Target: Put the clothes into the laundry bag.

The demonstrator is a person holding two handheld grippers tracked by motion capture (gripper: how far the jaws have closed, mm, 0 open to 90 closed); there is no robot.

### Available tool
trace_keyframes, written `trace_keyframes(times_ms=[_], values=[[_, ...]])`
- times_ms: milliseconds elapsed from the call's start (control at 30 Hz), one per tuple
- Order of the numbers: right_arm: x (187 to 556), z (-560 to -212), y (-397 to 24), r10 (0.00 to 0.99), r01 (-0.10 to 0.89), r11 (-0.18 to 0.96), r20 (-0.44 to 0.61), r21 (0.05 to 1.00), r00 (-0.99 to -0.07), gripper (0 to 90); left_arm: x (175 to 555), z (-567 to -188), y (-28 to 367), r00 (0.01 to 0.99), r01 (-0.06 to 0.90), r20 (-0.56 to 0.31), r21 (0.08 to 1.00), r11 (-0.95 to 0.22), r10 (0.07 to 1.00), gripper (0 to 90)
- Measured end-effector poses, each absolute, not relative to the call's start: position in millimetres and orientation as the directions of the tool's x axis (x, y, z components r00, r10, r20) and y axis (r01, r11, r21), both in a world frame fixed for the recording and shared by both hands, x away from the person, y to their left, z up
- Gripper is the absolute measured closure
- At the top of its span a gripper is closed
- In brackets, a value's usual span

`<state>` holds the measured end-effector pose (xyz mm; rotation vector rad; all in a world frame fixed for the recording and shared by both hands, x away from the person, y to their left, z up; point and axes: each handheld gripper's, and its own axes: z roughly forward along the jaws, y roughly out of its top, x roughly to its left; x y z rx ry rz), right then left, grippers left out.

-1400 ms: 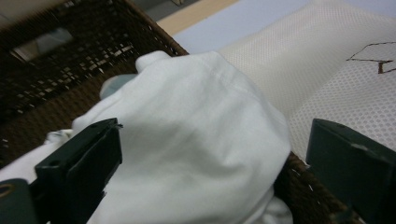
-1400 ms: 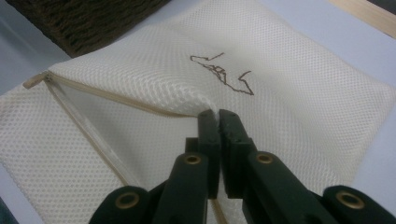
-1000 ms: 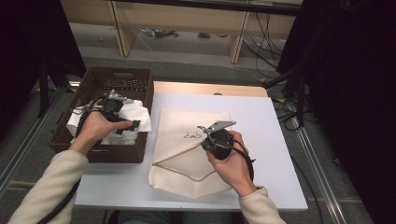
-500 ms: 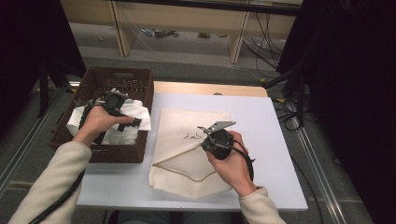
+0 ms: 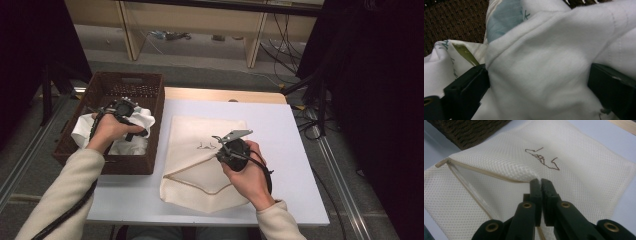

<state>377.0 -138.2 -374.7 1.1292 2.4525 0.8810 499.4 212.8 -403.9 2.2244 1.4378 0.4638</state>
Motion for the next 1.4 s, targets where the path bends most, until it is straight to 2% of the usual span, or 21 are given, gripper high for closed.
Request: trace_keyframes(times_ms=[67, 133, 233, 300, 333, 433, 633, 700, 900, 1100, 1200, 1267, 1400], values=[[379, -374, -140, 0.747, 0.551, 0.523, -0.038, 0.650, -0.664, 89.2, 500, -406, 212, 0.392, 0.767, 0.045, 0.537, -0.353, 0.919, 9.2], [378, -374, -139, 0.761, 0.573, 0.506, -0.020, 0.645, -0.649, 89.2, 501, -407, 211, 0.387, 0.774, 0.059, 0.522, -0.359, 0.920, 12.3], [380, -376, -140, 0.742, 0.540, 0.531, -0.050, 0.653, -0.669, 89.2, 503, -409, 210, 0.381, 0.782, 0.078, 0.503, -0.367, 0.921, 15.9], [379, -376, -140, 0.743, 0.545, 0.530, -0.046, 0.650, -0.668, 89.2, 503, -411, 209, 0.384, 0.784, 0.084, 0.496, -0.373, 0.919, 21.3], [379, -376, -140, 0.742, 0.544, 0.530, -0.046, 0.650, -0.668, 89.2, 504, -411, 208, 0.386, 0.788, 0.085, 0.487, -0.376, 0.919, 25.0], [378, -374, -140, 0.752, 0.562, 0.517, -0.028, 0.646, -0.659, 89.2, 504, -412, 207, 0.381, 0.793, 0.105, 0.475, -0.383, 0.919, 44.1], [378, -375, -140, 0.758, 0.569, 0.512, -0.025, 0.643, -0.652, 89.2, 505, -414, 203, 0.388, 0.791, 0.149, 0.452, -0.412, 0.909, 69.7], [378, -375, -140, 0.757, 0.573, 0.511, -0.020, 0.640, -0.653, 89.2, 505, -413, 204, 0.390, 0.790, 0.148, 0.454, -0.413, 0.909, 74.5], [378, -376, -141, 0.763, 0.581, 0.504, -0.014, 0.639, -0.646, 89.2, 502, -407, 209, 0.374, 0.779, 0.112, 0.501, -0.377, 0.921, 79.0], [379, -376, -141, 0.766, 0.579, 0.499, -0.015, 0.645, -0.643, 89.2, 492, -393, 214, 0.353, 0.711, 0.097, 0.619, -0.334, 0.931, 79.9], [378, -375, -142, 0.766, 0.580, 0.499, -0.015, 0.644, -0.643, 89.2, 484, -386, 219, 0.332, 0.641, 0.095, 0.708, -0.298, 0.939, 80.1], [382, -376, -144, 0.739, 0.533, 0.532, -0.053, 0.658, -0.671, 89.2, 479, -381, 221, 0.318, 0.596, 0.085, 0.757, -0.269, 0.944, 80.2], [381, -376, -143, 0.743, 0.535, 0.528, -0.054, 0.659, -0.667, 89.2, 465, -368, 226, 0.302, 0.456, 0.055, 0.868, -0.194, 0.952, 80.3]])
